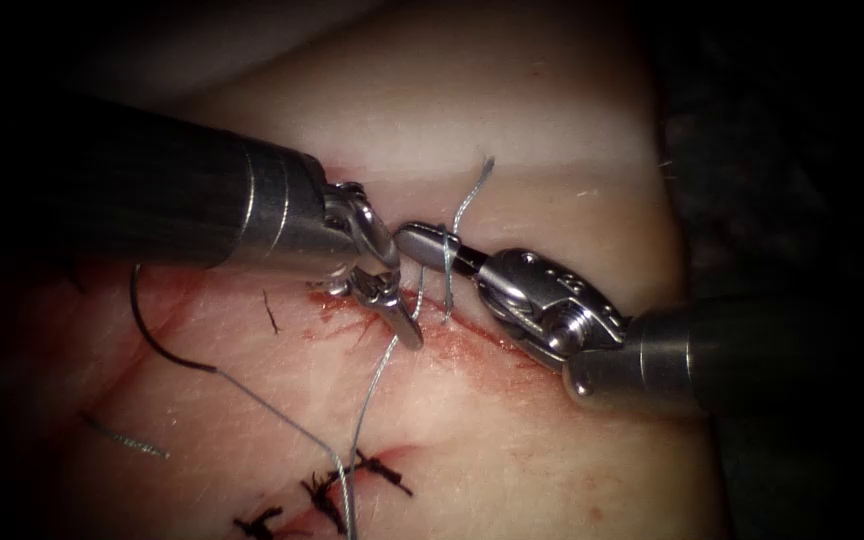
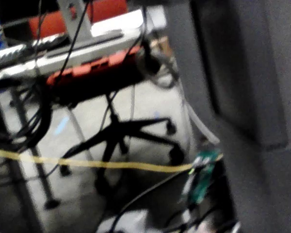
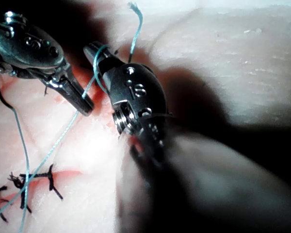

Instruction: Wound Closure

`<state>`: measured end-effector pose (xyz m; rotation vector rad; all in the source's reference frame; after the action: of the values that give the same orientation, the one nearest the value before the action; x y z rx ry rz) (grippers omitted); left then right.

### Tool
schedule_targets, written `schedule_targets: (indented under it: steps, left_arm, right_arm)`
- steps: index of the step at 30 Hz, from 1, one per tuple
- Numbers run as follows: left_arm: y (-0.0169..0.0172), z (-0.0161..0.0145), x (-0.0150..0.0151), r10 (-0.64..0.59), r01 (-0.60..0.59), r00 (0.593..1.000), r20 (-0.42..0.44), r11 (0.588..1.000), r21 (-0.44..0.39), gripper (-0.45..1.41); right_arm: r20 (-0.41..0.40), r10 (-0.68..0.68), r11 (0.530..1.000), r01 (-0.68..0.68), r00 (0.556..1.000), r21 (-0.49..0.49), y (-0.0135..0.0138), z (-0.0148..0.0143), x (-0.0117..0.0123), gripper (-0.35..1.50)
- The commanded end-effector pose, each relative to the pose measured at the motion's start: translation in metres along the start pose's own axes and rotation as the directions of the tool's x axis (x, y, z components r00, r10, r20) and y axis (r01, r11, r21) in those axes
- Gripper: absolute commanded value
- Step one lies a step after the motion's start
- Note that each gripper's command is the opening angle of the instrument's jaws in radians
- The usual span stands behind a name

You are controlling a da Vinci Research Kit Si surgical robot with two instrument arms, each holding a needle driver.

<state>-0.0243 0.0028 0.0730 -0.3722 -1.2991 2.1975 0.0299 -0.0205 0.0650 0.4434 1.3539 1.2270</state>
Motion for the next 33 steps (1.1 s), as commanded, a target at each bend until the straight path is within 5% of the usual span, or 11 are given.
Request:
schedule_targets:
  steps: [1,5,12,19,27,33]
  left_arm:
    - [-0.0003,0.0006,0.0003,0.002,-0.002,1.000,0.002,1.000,0.001,-0.45]
    - [-0.0002,0.0008,0.0002,-0.014,0.014,1.000,0.007,1.000,-0.004,-0.45]
    - [0.0000,0.0017,0.0002,-0.015,0.015,1.000,0.023,1.000,-0.013,-0.45]
    - [0.0003,0.0018,0.0002,-0.013,0.013,0.999,0.032,1.000,-0.016,-0.45]
    - [-0.0006,0.0015,0.0004,-0.046,0.046,0.999,0.029,0.999,-0.011,-0.45]
    - [-0.0014,0.0018,0.0005,-0.073,0.073,0.997,0.013,0.997,-0.004,-0.45]
  right_arm:
    - [-0.006,0.003,1.000,-0.004,1.000,-0.015,-0.0007,0.0007,-0.0005,-0.35]
    - [-0.007,0.009,0.998,-0.010,1.000,-0.070,-0.0014,0.0009,0.0001,-0.35]
    - [0.039,0.022,0.951,-0.009,0.999,-0.309,-0.0025,0.0017,0.0004,-0.35]
    - [0.059,0.040,0.836,-0.001,0.997,-0.549,-0.0024,0.0009,0.0005,-0.35]
    - [0.034,0.060,0.772,-0.025,0.998,-0.635,-0.0026,-0.0002,0.0003,-0.35]
    - [0.088,0.110,0.765,-0.028,0.990,-0.644,-0.0020,-0.0003,-0.0004,0.11]
